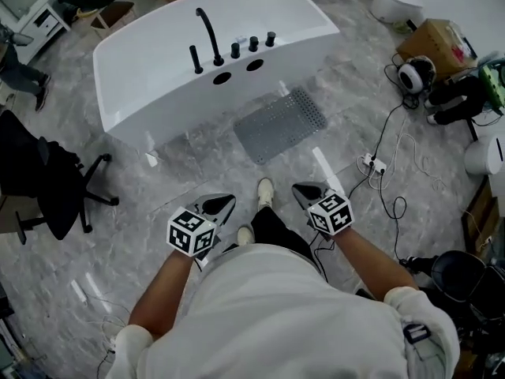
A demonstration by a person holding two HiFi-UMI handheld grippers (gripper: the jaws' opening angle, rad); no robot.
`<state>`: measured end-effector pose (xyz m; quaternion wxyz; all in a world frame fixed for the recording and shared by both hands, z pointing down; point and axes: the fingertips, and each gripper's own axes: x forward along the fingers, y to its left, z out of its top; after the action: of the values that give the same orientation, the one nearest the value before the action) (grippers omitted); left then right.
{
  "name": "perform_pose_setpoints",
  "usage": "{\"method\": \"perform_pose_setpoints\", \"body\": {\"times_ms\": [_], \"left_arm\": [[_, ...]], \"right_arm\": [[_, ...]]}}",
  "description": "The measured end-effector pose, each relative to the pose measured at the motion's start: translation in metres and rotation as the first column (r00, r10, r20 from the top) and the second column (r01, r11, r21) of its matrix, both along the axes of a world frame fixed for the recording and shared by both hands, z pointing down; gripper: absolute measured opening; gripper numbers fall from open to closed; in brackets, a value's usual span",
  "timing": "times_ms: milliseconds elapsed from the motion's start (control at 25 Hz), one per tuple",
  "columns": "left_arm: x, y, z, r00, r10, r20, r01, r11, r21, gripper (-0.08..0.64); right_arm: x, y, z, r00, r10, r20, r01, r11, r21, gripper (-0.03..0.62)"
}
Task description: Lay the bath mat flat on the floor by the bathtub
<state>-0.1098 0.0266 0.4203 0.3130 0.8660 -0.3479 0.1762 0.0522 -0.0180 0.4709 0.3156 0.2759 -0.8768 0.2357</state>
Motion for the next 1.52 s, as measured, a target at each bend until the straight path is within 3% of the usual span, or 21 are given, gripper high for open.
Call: {"method": "perform_pose_setpoints", "body": {"times_ms": [200,480,960,1200,1520], "left_arm": [[-0.002,0.026,-0.015,0.999,-0.043,-0.033,0.044,0.999,0.013,0.020],[-0.002,0.048,-0.035,0.999,-0.033,0.035,0.029,0.993,0.114,0.021],[0.005,0.073,-0.032,0.996,-0.084,0.015,0.082,0.993,0.086,0.021],[0.054,0.071,-0.044,0.998,-0.065,0.009,0.064,0.995,0.080,0.021],[0.161,0.068,-0.051,0.999,-0.038,-0.008,0.038,0.997,0.070,0.021]], "right_arm": [[-0.003,0.019,-0.030,1.000,0.004,0.006,-0.004,0.999,0.041,0.009],[0.001,0.048,-0.050,0.999,-0.031,-0.013,0.032,0.997,0.072,0.009],[0.009,0.071,-0.063,0.997,-0.077,-0.010,0.077,0.991,0.113,0.009],[0.050,0.079,-0.066,0.998,-0.053,0.036,0.050,0.996,0.076,0.009],[0.132,0.092,-0.057,0.998,-0.038,0.056,0.036,0.998,0.046,0.008]]}}
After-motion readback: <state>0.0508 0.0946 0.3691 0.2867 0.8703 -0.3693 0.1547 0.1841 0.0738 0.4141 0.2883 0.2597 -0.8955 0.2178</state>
